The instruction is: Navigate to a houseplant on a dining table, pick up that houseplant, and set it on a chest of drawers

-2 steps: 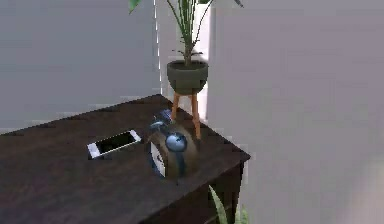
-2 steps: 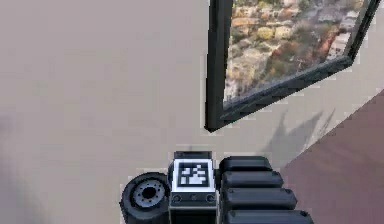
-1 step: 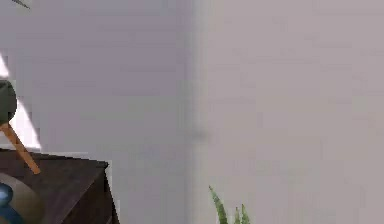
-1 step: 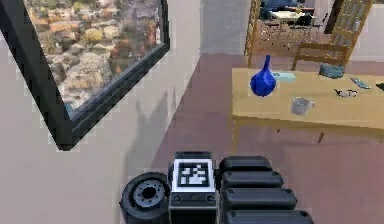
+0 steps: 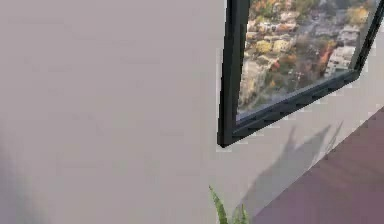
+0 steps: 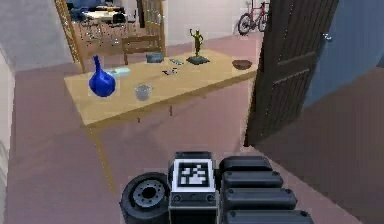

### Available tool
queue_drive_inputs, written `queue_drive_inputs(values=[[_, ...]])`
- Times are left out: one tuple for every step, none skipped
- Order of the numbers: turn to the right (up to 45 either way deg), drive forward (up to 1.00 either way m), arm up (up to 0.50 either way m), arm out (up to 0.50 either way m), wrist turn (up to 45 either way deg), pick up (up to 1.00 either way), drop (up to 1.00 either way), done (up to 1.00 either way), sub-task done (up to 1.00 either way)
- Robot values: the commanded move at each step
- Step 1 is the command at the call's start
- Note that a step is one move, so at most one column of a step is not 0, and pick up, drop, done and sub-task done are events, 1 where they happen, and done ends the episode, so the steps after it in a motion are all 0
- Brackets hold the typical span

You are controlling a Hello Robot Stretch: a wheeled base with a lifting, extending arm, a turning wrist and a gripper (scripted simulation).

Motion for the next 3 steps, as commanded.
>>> queue_drive_inputs(values=[[36.0, 0.00, 0.00, 0.00, 0.0, 0.00, 0.00, 0.00, 0.00], [-45.0, 0.00, 0.00, 0.00, 0.0, 0.00, 0.00, 0.00, 0.00], [-45.0, 0.00, 0.00, 0.00, 0.0, 0.00, 0.00, 0.00, 0.00]])
